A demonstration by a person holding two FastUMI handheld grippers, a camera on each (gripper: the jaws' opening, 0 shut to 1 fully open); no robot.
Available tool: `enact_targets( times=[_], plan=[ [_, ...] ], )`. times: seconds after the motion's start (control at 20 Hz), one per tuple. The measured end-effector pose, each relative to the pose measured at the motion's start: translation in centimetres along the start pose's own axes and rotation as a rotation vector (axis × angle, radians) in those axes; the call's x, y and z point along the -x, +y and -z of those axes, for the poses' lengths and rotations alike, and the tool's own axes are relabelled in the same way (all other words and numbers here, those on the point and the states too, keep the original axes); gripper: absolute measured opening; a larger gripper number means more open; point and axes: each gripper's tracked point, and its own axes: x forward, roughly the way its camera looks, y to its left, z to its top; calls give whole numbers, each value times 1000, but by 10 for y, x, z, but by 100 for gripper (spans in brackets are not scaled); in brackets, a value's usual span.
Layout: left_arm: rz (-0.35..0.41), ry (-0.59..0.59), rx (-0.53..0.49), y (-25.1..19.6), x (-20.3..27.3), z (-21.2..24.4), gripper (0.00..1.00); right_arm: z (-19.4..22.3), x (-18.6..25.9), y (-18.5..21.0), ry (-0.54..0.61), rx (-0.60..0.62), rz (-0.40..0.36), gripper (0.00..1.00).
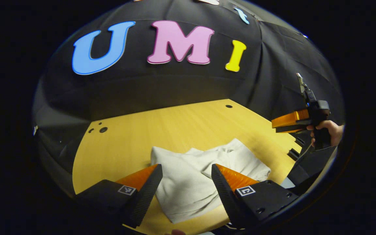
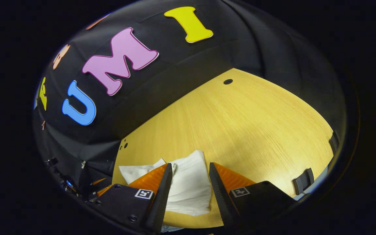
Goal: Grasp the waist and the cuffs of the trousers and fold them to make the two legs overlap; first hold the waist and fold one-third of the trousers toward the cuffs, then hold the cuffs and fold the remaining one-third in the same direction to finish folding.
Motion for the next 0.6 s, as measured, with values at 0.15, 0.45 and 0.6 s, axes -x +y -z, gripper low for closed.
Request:
enact_targets(
  times=[0.15, 0.45, 0.6],
  plan=[
    [-80, -28, 71, 33, 10, -13, 96, -11, 3, 21, -23, 76, -22, 71],
    [-200, -40, 212, 75, 27, -12, 96, -26, 12, 65, -94, 299, -24, 71],
    [-217, -29, 247, 77, 32, -2, 96, -15, 13, 84, -105, 433, -17, 71]
  ],
)
